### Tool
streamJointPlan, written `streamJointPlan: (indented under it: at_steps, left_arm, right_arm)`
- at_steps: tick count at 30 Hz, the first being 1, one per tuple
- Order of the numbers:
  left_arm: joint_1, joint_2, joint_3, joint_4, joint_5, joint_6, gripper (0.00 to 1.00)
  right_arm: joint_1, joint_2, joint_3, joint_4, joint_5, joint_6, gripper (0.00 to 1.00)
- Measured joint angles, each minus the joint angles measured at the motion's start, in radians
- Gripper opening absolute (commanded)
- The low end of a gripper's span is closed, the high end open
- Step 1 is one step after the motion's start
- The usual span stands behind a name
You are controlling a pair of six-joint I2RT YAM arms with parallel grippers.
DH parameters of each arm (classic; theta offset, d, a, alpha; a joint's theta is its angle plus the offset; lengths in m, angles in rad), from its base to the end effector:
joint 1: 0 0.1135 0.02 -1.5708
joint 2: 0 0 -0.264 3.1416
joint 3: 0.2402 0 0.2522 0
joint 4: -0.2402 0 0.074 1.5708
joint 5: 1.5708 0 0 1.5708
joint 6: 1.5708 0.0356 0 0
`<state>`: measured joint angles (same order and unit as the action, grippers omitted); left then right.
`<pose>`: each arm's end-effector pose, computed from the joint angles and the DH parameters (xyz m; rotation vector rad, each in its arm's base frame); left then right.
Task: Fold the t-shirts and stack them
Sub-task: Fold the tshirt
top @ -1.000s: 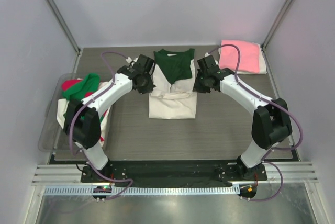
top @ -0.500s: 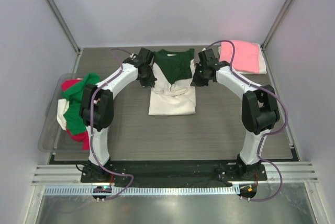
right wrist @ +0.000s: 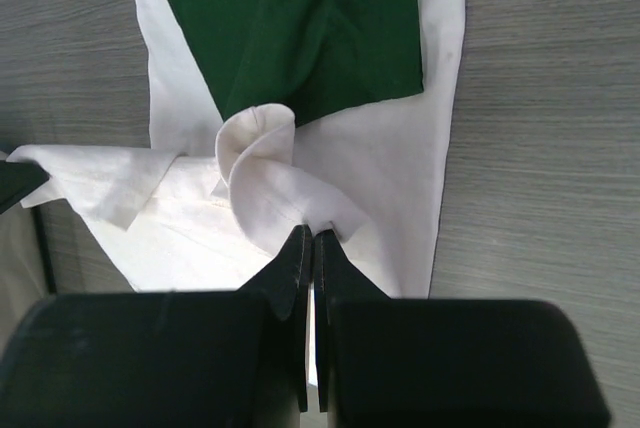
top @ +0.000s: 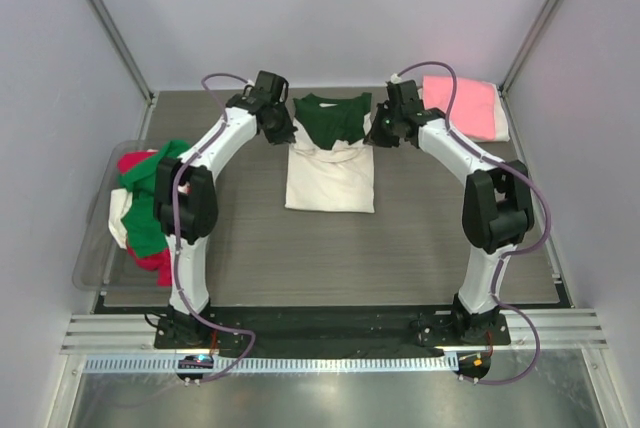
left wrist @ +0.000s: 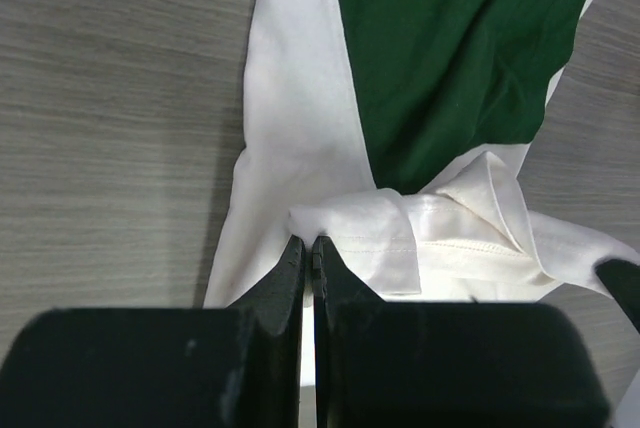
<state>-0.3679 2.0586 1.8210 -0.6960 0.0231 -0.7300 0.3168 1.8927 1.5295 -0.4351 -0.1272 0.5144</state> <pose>0.4300 -0.1666 0.2593 -0.4532 2.5300 -0.4677 0.4073 0.1383 0.2547 0.1770 2.4239 0.5405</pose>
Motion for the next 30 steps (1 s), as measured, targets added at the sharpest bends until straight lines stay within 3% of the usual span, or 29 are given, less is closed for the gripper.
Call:
streamJointPlan:
  at_steps: [10,13,14,16,17,22,24,27,30]
  left_arm:
    - [0.011,0.105,0.030,0.011,0.058,0.006,0.02]
    - [0.018,0.125,0.032,0.011,0.071,0.006,0.06]
    - [0.022,0.137,0.040,0.009,0.077,0.005,0.12]
    - [0.032,0.171,0.077,0.005,0.089,0.006,0.20]
    - [0.040,0.198,0.111,-0.005,0.098,0.004,0.29]
    - [0.084,0.375,0.440,-0.136,0.133,0.007,0.39]
    - [0.096,0.382,0.495,-0.177,0.128,0.014,0.45]
    - [0.109,0.300,0.445,-0.212,0.112,0.031,0.45]
    - [0.111,0.151,0.291,-0.230,0.097,0.040,0.44]
  right_arm:
    - [-0.008,0.112,0.001,0.048,-0.034,-0.013,0.01]
    - [-0.013,0.140,0.011,0.047,-0.036,-0.013,0.02]
    - [-0.015,0.150,0.020,0.046,-0.037,-0.013,0.21]
    - [-0.020,0.179,0.058,0.043,-0.039,-0.009,0.49]
    - [-0.023,0.195,0.084,0.039,-0.040,-0.006,0.64]
    - [-0.046,0.315,0.335,-0.049,-0.042,-0.008,0.70]
    - [-0.049,0.315,0.383,-0.068,-0.037,-0.008,0.70]
    - [-0.043,0.255,0.365,-0.089,-0.023,-0.008,0.70]
    - [0.003,0.146,0.275,-0.105,0.005,-0.009,0.68]
